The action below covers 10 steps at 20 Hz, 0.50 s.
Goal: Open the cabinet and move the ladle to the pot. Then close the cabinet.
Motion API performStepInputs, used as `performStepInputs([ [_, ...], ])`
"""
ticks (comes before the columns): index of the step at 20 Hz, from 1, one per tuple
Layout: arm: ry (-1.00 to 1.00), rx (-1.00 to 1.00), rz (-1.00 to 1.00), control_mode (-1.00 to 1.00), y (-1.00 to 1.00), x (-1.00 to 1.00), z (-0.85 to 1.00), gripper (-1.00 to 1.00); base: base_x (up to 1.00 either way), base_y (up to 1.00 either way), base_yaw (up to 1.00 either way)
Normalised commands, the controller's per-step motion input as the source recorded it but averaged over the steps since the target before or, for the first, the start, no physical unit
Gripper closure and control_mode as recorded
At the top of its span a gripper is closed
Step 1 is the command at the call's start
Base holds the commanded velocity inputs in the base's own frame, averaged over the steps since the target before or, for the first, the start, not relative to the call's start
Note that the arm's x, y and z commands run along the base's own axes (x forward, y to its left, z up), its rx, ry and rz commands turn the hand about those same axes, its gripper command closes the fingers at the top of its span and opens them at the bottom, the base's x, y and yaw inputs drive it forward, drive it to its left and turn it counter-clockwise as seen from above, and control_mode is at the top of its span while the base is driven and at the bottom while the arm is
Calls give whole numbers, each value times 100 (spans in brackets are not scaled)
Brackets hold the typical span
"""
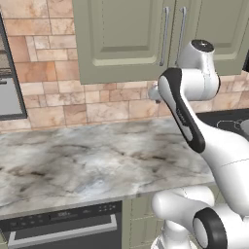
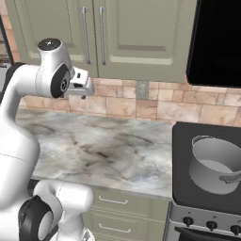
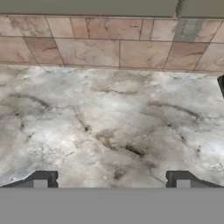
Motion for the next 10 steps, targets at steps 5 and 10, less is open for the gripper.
performStepInputs([
  [5,-12,0,-4,-100,0,0,32,-100,0,0,0],
  [10,-18,0,-3,-100,0,0,31,-100,0,0,0],
])
